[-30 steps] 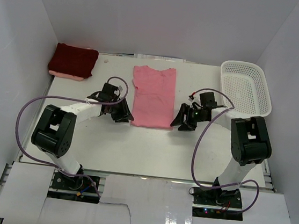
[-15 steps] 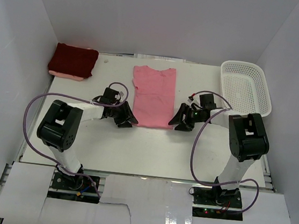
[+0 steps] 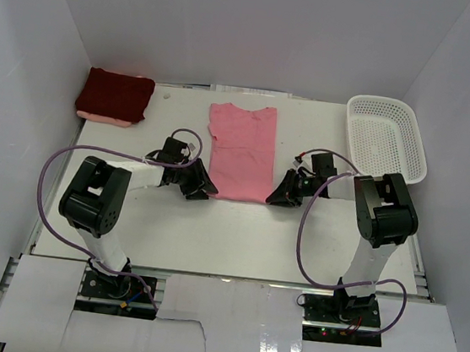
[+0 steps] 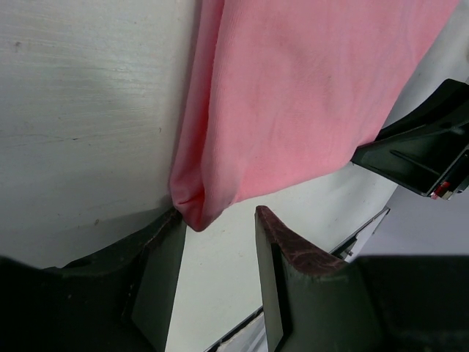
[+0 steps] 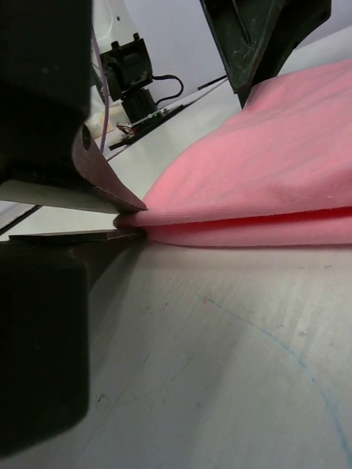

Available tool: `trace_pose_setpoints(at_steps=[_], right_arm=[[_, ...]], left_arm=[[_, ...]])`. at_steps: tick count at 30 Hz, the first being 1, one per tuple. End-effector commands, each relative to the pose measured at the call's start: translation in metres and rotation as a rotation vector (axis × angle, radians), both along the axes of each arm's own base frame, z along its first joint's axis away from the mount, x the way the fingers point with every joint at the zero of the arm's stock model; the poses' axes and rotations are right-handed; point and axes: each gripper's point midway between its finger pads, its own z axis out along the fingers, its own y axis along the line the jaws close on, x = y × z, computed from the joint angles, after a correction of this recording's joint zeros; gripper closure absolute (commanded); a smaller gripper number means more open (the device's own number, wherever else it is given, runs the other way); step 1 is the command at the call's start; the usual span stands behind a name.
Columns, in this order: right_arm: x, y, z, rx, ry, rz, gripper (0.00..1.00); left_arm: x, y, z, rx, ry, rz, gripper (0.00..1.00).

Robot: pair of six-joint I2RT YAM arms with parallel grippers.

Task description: Fold and stack the t-shirts

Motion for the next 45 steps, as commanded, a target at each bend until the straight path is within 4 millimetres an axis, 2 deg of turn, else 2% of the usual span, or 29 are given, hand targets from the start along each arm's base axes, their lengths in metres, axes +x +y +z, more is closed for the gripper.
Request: trace_pose_setpoints(at_steps=[1, 2, 3, 4, 9, 15, 16, 17, 22, 23, 24, 26, 30, 32, 33, 36, 38, 39, 40, 41, 43, 44, 45], right_arm=[[-0.004, -0.004, -0.018, -0.056, 0.012, -0.009, 0.81], [-0.004, -0.004, -0.020, -0.059, 0.015, -0.010, 0.82], [-0.004, -0.004, -0.020, -0.058, 0.012, -0.009, 0.89], [-0.004, -0.005, -0.020, -0.063, 0.012, -0.011, 0.92], [0.000, -0.006, -0.016, -0.077, -0.012, -0.013, 0.92], [0.002, -0.005, -0.011, -0.071, -0.023, -0.010, 0.92], [0.002, -0.005, -0.010, -0.069, -0.024, -0.009, 0.92], [0.002, -0.005, -0.009, -0.069, -0.027, -0.008, 0.92], [0.002, -0.006, -0.008, -0.072, -0.033, -0.009, 0.92], [0.003, -0.006, -0.007, -0.074, -0.038, -0.011, 0.92], [0.003, -0.006, -0.006, -0.074, -0.041, -0.008, 0.92], [0.004, -0.006, -0.005, -0.079, -0.057, -0.006, 0.92], [-0.006, -0.013, -0.005, -0.116, -0.039, 0.011, 0.92], [-0.015, -0.016, -0.004, -0.134, -0.035, 0.018, 0.92], [-0.020, -0.017, -0.005, -0.144, -0.037, 0.029, 0.92], [-0.043, -0.021, -0.007, -0.156, -0.023, 0.051, 0.92], [-0.063, -0.022, -0.010, -0.162, -0.009, 0.070, 0.92], [-0.069, -0.023, -0.010, -0.162, -0.007, 0.073, 0.92], [-0.076, -0.022, -0.006, -0.161, -0.019, 0.082, 0.92], [-0.089, -0.025, -0.011, -0.169, 0.002, 0.085, 0.92], [-0.104, -0.027, -0.014, -0.183, 0.012, 0.090, 0.92], [-0.108, -0.027, -0.009, -0.179, -0.005, 0.092, 0.92], [-0.122, -0.030, -0.015, -0.189, 0.022, 0.094, 0.92]], left_arm=[[0.000, 0.018, -0.017, 0.096, 0.016, 0.038, 0.46], [0.000, 0.019, -0.018, 0.098, 0.019, 0.041, 0.46], [0.000, 0.021, -0.018, 0.104, 0.019, 0.044, 0.46], [0.000, 0.023, -0.020, 0.107, 0.023, 0.048, 0.46], [-0.004, 0.034, -0.027, 0.134, 0.035, 0.068, 0.45], [-0.005, 0.036, -0.038, 0.143, 0.051, 0.076, 0.47], [-0.004, 0.035, -0.040, 0.140, 0.054, 0.074, 0.49], [-0.004, 0.035, -0.041, 0.139, 0.060, 0.075, 0.56], [-0.002, 0.034, -0.050, 0.143, 0.071, 0.073, 0.68], [-0.001, 0.034, -0.050, 0.143, 0.068, 0.072, 0.73], [0.000, 0.033, -0.050, 0.143, 0.065, 0.069, 0.84], [0.000, 0.032, -0.050, 0.141, 0.069, 0.065, 0.98], [-0.006, 0.031, -0.046, 0.122, 0.070, 0.043, 1.00], [-0.012, 0.029, -0.037, 0.103, 0.061, 0.030, 1.00], [-0.023, 0.026, -0.036, 0.083, 0.077, 0.011, 1.00], [-0.039, 0.025, -0.022, 0.072, 0.063, -0.008, 1.00], [-0.058, 0.025, -0.021, 0.084, 0.077, -0.027, 1.00], [-0.065, 0.025, -0.013, 0.080, 0.067, -0.032, 1.00], [-0.079, 0.026, -0.015, 0.079, 0.087, -0.041, 1.00], [-0.087, 0.026, -0.014, 0.074, 0.099, -0.038, 1.00], [-0.099, 0.021, -0.003, 0.051, 0.081, -0.051, 1.00], [-0.111, 0.022, -0.006, 0.053, 0.108, -0.049, 1.00], [-0.118, 0.021, -0.005, 0.051, 0.113, -0.052, 1.00]])
